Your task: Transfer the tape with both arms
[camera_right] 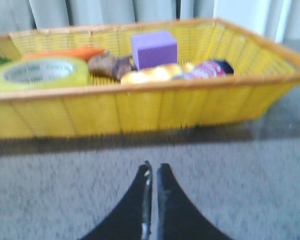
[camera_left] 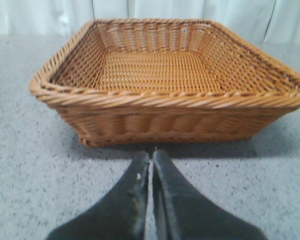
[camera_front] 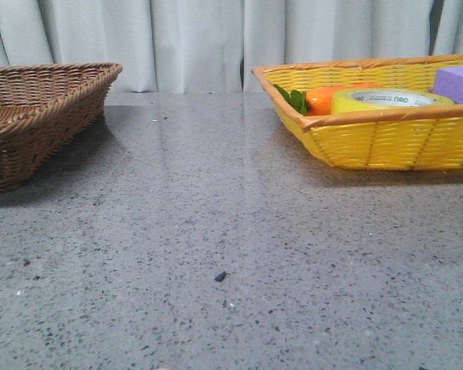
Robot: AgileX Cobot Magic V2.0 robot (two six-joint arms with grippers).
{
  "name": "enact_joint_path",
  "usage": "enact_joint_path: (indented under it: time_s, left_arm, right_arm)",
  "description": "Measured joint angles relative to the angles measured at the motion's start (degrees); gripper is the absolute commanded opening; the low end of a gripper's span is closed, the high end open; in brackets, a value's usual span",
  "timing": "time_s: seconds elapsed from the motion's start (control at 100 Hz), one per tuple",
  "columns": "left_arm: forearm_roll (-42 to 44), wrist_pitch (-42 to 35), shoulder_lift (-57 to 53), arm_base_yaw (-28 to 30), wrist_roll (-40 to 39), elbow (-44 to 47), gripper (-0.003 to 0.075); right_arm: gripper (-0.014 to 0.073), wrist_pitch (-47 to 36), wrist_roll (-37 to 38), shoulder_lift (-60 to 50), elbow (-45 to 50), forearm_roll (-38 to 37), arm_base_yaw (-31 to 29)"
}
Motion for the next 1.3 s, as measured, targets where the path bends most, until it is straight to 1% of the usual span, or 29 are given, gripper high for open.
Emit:
enact_joint_path:
  time_s: [0.11,0.18,0.31,0.45,0.55,0.6,0.68,0.75,0.91,0.99,1.11,1.25,1.3]
  left_arm:
    - [0.0,-4.2,0.0,0.0,0.0,0.0,-0.0021]
    - [0.0,-5.5,0.0,0.0,0.0,0.0,-0.0021]
    - [0.1,-6.4,0.0,0.0,0.0,0.0,-0.0021]
    - [0.1,-6.2,0.0,0.0,0.0,-1.2,-0.0021]
    - [0.1,-6.2,2.0,0.0,0.0,-4.5,-0.0021]
    - [0.1,-6.2,3.8,0.0,0.0,-6.5,-0.0021]
    - [0.1,-6.4,6.8,0.0,0.0,-9.4,-0.0021]
    - [0.1,-6.5,9.4,0.0,0.0,-11.7,-0.0021]
    - [0.1,-6.7,14.7,0.0,0.0,-15.6,-0.0021]
    - [0.1,-6.7,16.7,0.0,0.0,-17.6,-0.0021]
    - [0.1,-6.9,19.8,0.0,0.0,-20.5,-0.0021]
    - [0.1,-7.1,22.9,0.0,0.0,-22.8,-0.0021]
    - [0.1,-7.3,23.7,0.0,0.0,-23.3,-0.0021]
  right_arm:
    - [-0.0067,-5.6,0.0,0.0,0.0,0.0,0.0]
    - [-0.0067,-8.5,0.0,0.0,0.0,0.0,0.0]
    - [-0.0067,-9.1,0.0,0.0,0.0,0.0,0.0]
    - [-0.0067,-4.3,0.0,0.0,-2.9,0.0,0.0]
    - [-0.0067,-1.1,0.0,1.0,-6.8,0.0,0.0]
    - [-0.0067,0.0,0.0,2.0,-8.8,1.2,0.0]
    - [-0.0067,0.4,0.0,3.1,-12.0,4.0,0.0]
    - [-0.0067,-0.1,0.0,3.2,-13.3,5.1,0.0]
    - [-0.0067,-0.3,0.0,3.3,-13.8,5.6,0.0]
    - [-0.0067,1.5,0.0,4.3,-14.8,5.6,0.0]
    - [-0.0067,6.8,0.0,8.8,-18.5,5.6,0.0]
    - [-0.0067,13.4,0.0,17.9,-25.6,5.6,0.0]
    - [-0.0067,14.5,0.0,21.3,-28.6,5.7,0.0]
